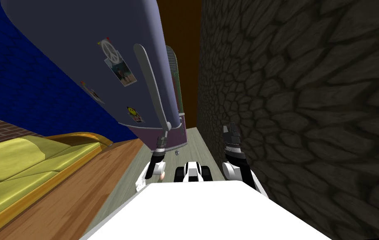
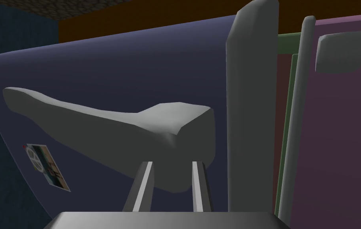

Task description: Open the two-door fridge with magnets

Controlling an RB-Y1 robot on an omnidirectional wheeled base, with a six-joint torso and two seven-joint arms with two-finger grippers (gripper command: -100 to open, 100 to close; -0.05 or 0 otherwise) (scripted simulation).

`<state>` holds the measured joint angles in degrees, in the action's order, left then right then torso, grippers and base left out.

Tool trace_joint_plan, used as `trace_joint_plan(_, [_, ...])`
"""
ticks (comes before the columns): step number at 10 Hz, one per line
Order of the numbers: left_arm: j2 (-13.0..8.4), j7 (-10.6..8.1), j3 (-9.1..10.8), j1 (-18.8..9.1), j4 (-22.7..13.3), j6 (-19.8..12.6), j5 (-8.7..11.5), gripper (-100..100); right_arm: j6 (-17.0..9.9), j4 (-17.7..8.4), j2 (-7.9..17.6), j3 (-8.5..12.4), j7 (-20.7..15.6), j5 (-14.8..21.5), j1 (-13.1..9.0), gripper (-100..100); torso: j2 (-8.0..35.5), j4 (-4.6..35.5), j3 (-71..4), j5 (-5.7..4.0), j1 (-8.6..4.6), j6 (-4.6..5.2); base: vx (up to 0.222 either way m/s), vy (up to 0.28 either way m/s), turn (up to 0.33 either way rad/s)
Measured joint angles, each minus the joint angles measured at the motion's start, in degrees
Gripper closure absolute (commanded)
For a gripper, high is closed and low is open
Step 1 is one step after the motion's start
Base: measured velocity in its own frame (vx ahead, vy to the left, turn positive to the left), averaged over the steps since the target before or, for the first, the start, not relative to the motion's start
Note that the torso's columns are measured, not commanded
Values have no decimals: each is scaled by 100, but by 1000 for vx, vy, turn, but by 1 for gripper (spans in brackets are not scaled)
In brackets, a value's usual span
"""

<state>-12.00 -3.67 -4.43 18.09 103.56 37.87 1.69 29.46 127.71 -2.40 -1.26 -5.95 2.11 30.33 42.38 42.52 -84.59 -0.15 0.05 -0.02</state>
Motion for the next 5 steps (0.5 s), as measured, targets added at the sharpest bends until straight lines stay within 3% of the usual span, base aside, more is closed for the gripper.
trace_joint_plan(1, [-89,-68,-87,36,33,51,-17,100,0,0,1,1,0,0,-1,0,30,6,21,18,50,-13,-266,221,-153])
trace_joint_plan(5, [-416,-339,-350,286,246,212,-55,100,-1,-1,1,1,0,0,-2,0,21,29,6,4,47,-29,-229,211,-73])
